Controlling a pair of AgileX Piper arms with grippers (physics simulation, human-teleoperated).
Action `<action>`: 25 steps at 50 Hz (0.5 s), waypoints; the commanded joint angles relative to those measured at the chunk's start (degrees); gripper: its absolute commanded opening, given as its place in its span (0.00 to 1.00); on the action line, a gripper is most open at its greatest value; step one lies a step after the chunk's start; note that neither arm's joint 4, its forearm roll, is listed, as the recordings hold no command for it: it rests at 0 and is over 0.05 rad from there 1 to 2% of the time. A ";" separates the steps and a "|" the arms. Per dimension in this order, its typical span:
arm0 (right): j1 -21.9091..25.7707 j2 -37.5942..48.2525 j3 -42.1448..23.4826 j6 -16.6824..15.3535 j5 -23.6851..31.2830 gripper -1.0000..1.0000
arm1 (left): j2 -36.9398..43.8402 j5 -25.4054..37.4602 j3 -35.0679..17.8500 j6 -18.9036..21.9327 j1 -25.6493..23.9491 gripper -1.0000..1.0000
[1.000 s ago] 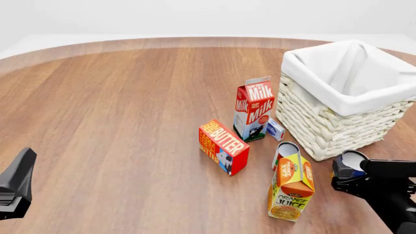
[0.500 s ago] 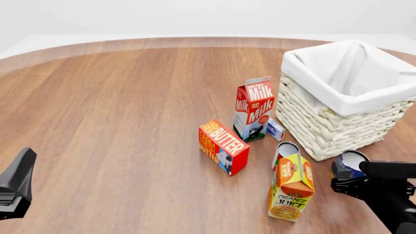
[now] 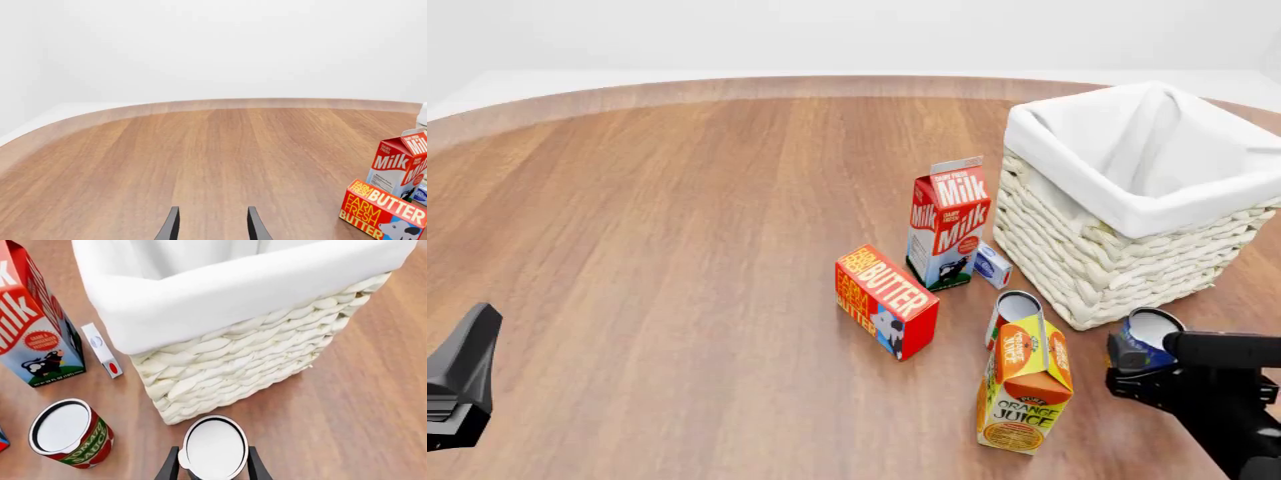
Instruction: Pick up the alphabet soup, and put it in the basket.
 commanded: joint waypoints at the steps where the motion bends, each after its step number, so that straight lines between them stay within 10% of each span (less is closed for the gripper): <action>1: 0.06 0.43 0.00 0.10 0.00 1.00 | 0.00 0.00 0.00 0.00 0.00 1.00; 25: -0.30 1.01 0.00 -0.15 0.00 1.00 | 0.00 0.00 0.00 0.00 0.00 1.00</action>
